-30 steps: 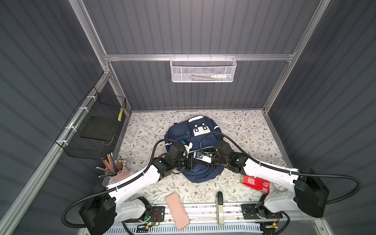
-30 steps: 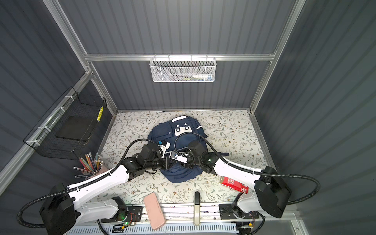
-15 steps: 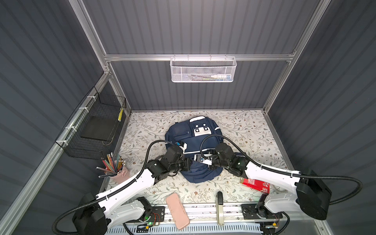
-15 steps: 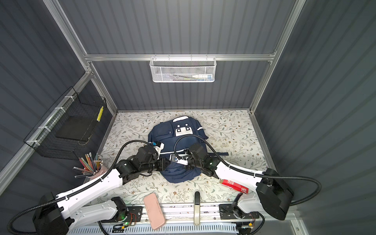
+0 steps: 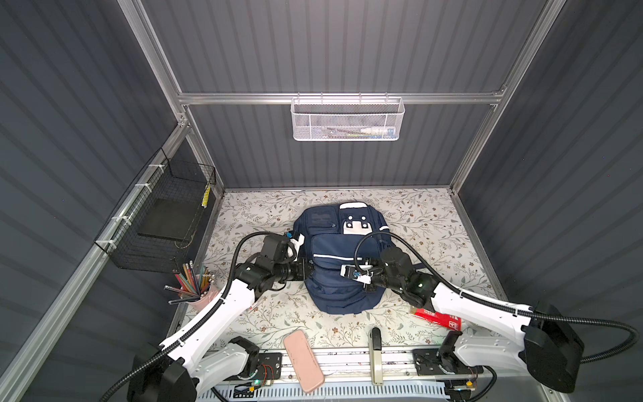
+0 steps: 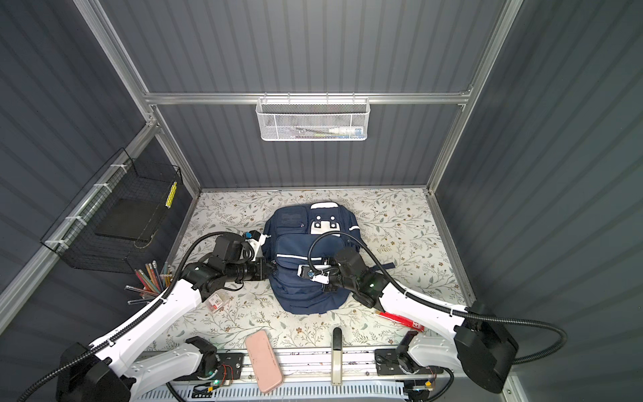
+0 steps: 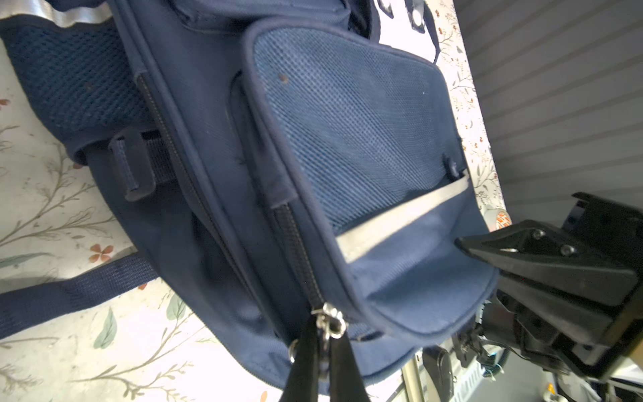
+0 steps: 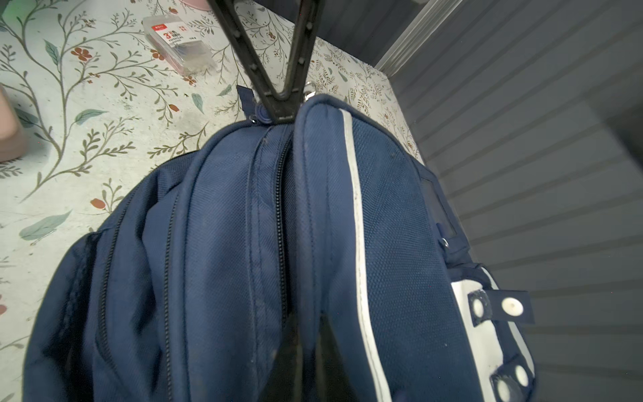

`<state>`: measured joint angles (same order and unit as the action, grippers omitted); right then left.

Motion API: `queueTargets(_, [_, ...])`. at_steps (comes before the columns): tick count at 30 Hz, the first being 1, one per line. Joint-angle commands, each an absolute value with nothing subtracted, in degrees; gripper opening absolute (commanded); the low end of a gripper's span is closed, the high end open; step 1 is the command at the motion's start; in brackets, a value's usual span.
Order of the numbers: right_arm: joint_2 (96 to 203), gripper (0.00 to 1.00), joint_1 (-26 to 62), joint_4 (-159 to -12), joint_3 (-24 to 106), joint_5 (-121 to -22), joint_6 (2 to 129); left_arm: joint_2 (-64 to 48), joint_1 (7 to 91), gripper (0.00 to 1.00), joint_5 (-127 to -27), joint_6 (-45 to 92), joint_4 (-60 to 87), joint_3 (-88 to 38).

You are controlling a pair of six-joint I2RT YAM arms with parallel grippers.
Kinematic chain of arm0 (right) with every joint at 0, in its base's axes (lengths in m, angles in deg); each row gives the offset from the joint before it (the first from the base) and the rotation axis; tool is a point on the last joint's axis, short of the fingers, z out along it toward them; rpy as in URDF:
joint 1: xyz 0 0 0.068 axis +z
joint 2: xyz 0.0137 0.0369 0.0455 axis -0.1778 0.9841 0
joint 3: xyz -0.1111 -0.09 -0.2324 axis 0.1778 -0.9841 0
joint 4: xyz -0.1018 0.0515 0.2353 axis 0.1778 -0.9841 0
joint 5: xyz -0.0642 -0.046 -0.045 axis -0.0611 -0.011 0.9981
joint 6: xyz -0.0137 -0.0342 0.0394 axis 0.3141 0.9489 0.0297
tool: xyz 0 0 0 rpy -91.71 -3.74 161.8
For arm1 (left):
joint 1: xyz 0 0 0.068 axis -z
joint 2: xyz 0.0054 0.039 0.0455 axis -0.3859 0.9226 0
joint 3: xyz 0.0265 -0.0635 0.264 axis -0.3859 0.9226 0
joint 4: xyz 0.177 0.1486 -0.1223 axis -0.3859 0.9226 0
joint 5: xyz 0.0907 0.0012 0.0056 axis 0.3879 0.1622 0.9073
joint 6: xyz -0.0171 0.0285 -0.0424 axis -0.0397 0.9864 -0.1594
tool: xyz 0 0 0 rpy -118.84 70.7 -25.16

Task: Pack the student bag
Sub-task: 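Pull the front pocket zipper with the left gripper while right holds the bag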

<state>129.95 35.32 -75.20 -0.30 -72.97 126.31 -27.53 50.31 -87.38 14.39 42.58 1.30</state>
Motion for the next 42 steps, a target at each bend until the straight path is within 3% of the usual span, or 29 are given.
queueTargets(1, [127.76,0.00,32.41,-79.85,-3.20,-73.01,125.23,-27.33,45.37,0.00,-81.19,16.83,41.56,-1.70])
queueTargets(4, [129.18,0.00,30.80,-80.33,-1.80,-70.82,125.32,-28.23,45.46,0.00,-85.26,16.88,41.57,-1.68])
queueTargets(6, [131.13,0.12,30.37,-79.49,-0.72,-67.62,124.84,-28.96,46.12,0.00,-87.91,17.00,41.90,-1.63])
queueTargets(7, [132.26,0.13,30.36,-79.31,0.12,-66.21,125.28,-29.30,47.07,0.00,-88.35,16.84,42.02,-1.63])
queueTargets(11, [136.27,0.12,30.36,-78.35,3.70,-61.10,125.67,-28.40,58.28,0.00,-84.67,15.87,40.93,-2.43])
queueTargets(12, [136.91,0.14,30.41,-77.90,4.27,-59.75,125.77,-27.61,60.90,0.00,-83.51,15.49,41.04,-3.03])
queueTargets(14, [138.05,0.28,30.37,-76.97,5.03,-58.74,126.18,-26.19,63.80,0.00,-83.31,13.76,39.59,-3.15])
queueTargets(17, [137.55,0.39,30.36,-77.49,5.25,-61.97,125.86,-26.43,64.16,0.00,-85.56,10.93,34.19,-1.31])
queueTargets(23, [130.88,0.43,33.94,-76.89,1.91,-70.98,124.61,-25.65,64.61,0.00,-86.13,9.10,31.36,-1.23])
queueTargets(29, [133.67,0.34,38.93,-77.77,2.76,-64.67,124.24,-25.68,64.70,0.00,-88.84,7.82,28.40,0.01])
queueTargets(32, [135.29,0.19,38.89,-77.98,2.20,-61.02,126.28,-27.13,64.66,0.00,-88.46,8.46,30.16,0.15])
queueTargets(34, [134.55,0.01,38.47,-78.45,1.46,-61.23,126.93,-28.38,64.69,0.00,-85.45,9.20,32.61,0.39])
queueTargets(38, [130.68,0.00,36.79,-77.20,-1.94,-64.37,127.43,-29.36,61.93,0.00,-77.34,9.78,38.59,1.77])
queueTargets(42, [128.30,0.00,34.39,-77.30,-3.83,-67.56,127.63,-30.82,54.73,0.00,-83.71,6.86,34.21,5.76])
